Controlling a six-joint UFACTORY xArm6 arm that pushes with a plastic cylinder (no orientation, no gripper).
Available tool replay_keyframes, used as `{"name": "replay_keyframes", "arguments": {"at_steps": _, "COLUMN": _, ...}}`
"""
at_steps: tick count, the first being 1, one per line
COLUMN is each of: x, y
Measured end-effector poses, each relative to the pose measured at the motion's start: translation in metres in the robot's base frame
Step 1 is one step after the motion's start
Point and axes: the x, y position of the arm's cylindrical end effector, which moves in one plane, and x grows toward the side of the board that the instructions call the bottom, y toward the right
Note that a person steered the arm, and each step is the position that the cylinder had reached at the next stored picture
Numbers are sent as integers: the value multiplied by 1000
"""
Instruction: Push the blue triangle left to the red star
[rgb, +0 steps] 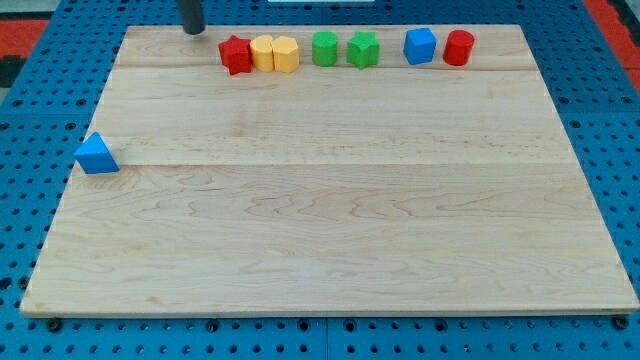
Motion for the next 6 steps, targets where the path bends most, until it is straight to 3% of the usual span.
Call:
{"name": "replay_keyframes", "arguments": {"at_steps": 2, "x": 241, "y": 93}}
{"name": "replay_keyframes", "arguments": {"at_steps": 3, "x": 276, "y": 26}}
{"name": "replay_keyframes", "arguments": {"at_steps": 4, "x": 271, "y": -23}}
{"name": "replay_keyframes", "arguments": {"at_steps": 6, "x": 217, "y": -63}}
